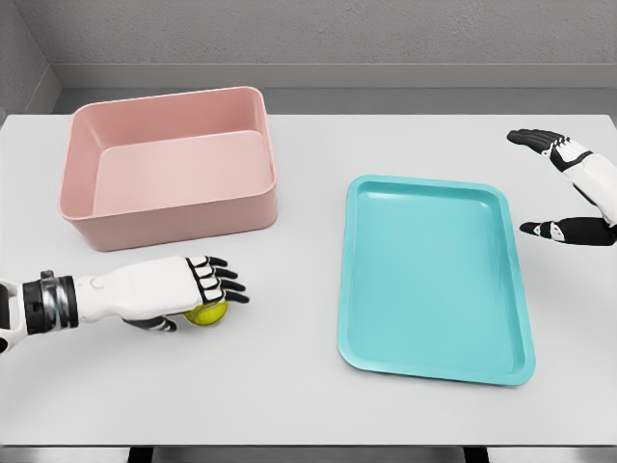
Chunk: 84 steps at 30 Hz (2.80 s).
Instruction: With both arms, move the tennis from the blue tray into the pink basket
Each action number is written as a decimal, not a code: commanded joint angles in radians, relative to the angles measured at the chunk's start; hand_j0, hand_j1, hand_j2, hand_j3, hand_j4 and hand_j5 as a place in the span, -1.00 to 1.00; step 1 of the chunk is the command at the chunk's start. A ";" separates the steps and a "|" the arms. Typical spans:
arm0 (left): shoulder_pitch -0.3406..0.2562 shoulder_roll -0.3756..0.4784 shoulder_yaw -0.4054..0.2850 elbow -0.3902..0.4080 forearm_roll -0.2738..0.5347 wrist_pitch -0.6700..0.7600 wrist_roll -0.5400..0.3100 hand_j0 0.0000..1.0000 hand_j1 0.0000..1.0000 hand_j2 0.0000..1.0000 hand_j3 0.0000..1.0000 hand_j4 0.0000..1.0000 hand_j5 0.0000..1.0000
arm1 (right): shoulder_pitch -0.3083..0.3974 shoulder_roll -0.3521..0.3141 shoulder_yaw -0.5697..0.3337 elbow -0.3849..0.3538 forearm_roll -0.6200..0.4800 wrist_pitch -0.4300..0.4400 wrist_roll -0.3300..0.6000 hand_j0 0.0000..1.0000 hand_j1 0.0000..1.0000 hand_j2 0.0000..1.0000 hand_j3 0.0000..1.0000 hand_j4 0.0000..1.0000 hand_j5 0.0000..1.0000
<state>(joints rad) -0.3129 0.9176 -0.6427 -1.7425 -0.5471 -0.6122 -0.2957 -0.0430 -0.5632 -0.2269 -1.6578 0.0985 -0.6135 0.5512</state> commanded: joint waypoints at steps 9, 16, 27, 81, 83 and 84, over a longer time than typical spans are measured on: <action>-0.046 -0.013 -0.046 0.021 0.007 0.001 -0.006 0.83 0.83 0.83 0.83 0.83 0.83 | 0.002 -0.001 0.000 0.000 -0.008 0.003 -0.001 1.00 1.00 1.00 1.00 1.00 1.00; -0.046 -0.014 -0.048 0.020 0.003 0.001 -0.023 0.45 0.45 0.45 0.45 0.45 0.45 | 0.002 -0.001 -0.002 0.000 -0.008 0.003 -0.001 1.00 1.00 1.00 1.00 1.00 1.00; -0.052 -0.014 -0.046 0.020 0.013 0.001 -0.049 -0.04 -0.04 -0.04 -0.04 -0.04 -0.04 | 0.002 -0.001 -0.002 0.000 -0.009 0.003 -0.001 1.00 1.00 1.00 1.00 1.00 1.00; -0.379 -0.094 -0.032 0.302 0.150 0.001 -0.049 -0.03 -0.03 -0.03 -0.03 -0.03 -0.03 | 0.005 -0.001 -0.003 0.000 -0.009 0.003 -0.001 1.00 1.00 1.00 1.00 1.00 1.00; -0.397 -0.108 -0.032 0.339 0.150 0.001 -0.049 -0.03 -0.03 -0.03 -0.03 -0.03 -0.03 | 0.005 -0.001 -0.003 0.000 -0.009 0.003 -0.001 1.00 1.00 1.00 1.00 1.00 1.00; -0.408 -0.115 -0.032 0.366 0.150 0.001 -0.049 -0.03 -0.03 -0.03 -0.03 -0.03 -0.03 | 0.005 -0.001 -0.003 0.000 -0.009 0.003 -0.001 1.00 1.00 1.00 1.00 1.00 1.00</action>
<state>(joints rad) -0.7317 0.8153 -0.6755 -1.4160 -0.4037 -0.6125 -0.3445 -0.0383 -0.5638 -0.2300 -1.6578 0.0970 -0.6135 0.5512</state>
